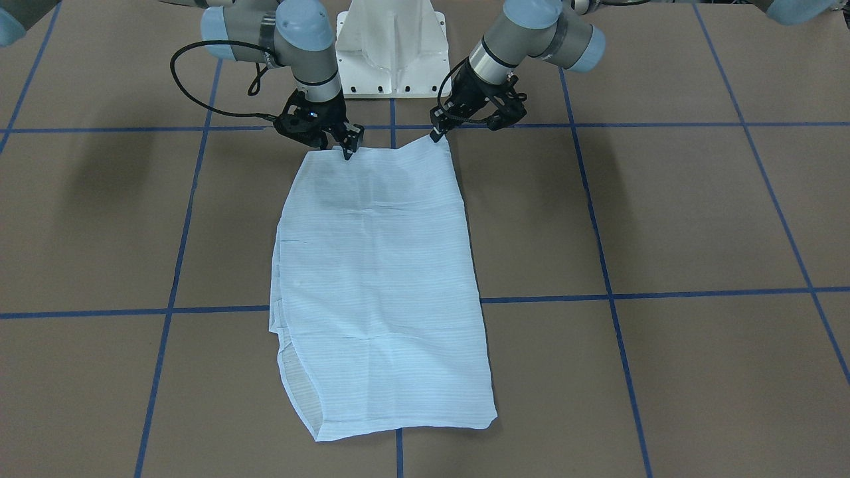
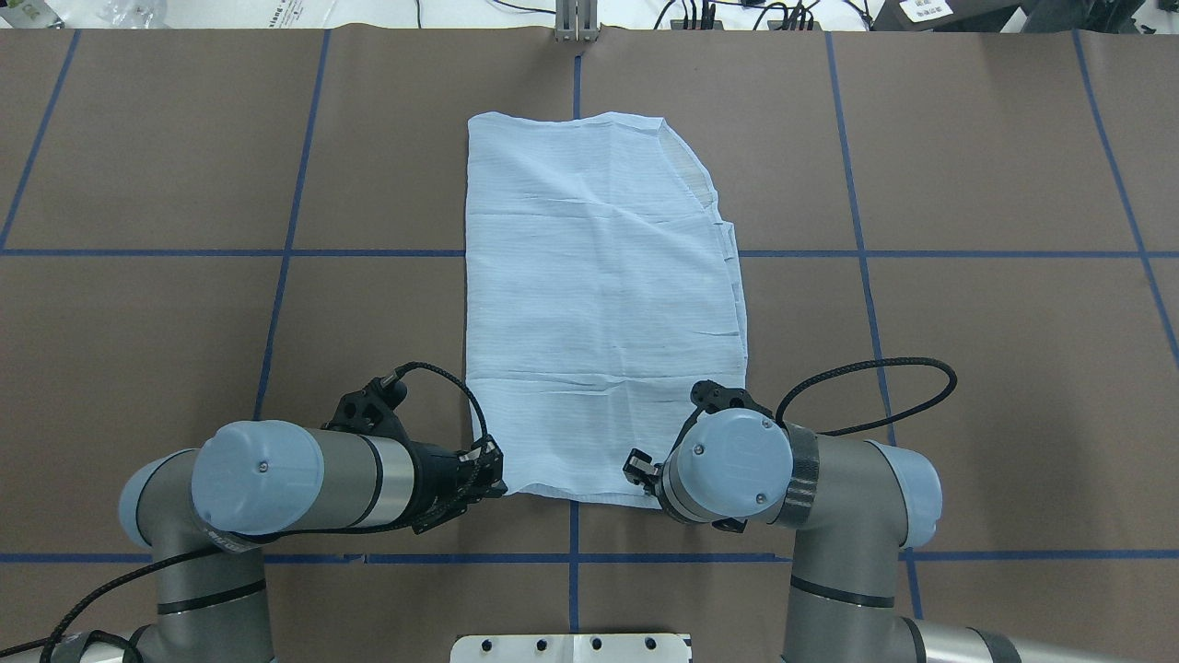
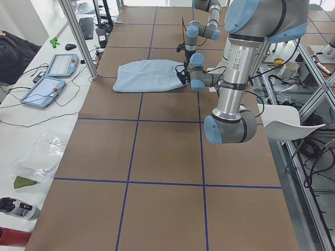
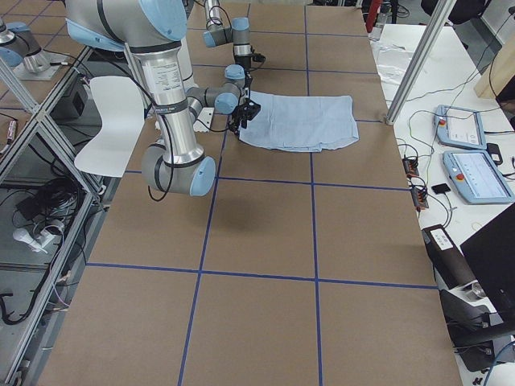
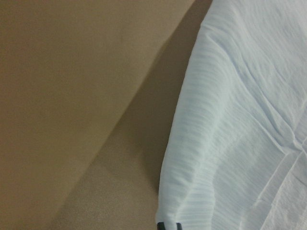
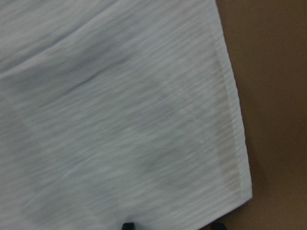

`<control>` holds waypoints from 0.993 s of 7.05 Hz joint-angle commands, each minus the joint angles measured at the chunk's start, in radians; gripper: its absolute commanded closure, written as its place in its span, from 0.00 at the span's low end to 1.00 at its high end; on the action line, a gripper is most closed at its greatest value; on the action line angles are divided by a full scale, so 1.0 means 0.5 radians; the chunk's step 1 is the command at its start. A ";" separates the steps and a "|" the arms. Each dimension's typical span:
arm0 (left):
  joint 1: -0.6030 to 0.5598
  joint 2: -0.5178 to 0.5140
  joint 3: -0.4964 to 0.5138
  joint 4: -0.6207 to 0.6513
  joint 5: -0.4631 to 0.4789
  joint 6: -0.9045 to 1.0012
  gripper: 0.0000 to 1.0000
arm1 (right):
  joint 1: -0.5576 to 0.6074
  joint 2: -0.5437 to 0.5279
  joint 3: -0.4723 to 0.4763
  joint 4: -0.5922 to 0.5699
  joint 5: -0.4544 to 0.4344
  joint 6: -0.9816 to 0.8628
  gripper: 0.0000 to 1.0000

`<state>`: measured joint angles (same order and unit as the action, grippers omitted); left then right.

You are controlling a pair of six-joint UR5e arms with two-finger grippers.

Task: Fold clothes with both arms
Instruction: 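Grasp the shirt's near edge corners with both grippers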

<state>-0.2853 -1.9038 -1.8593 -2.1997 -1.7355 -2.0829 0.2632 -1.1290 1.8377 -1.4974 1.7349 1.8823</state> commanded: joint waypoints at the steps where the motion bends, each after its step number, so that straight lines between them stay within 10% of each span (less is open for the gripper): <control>1: 0.000 0.000 0.000 0.000 -0.002 0.000 1.00 | 0.004 0.006 0.000 0.000 0.000 0.000 0.51; 7: 0.003 0.000 0.003 0.000 0.004 0.003 1.00 | 0.007 0.015 -0.015 0.000 0.000 0.000 0.66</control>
<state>-0.2844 -1.9037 -1.8566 -2.1997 -1.7339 -2.0818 0.2669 -1.1216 1.8310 -1.4972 1.7349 1.8806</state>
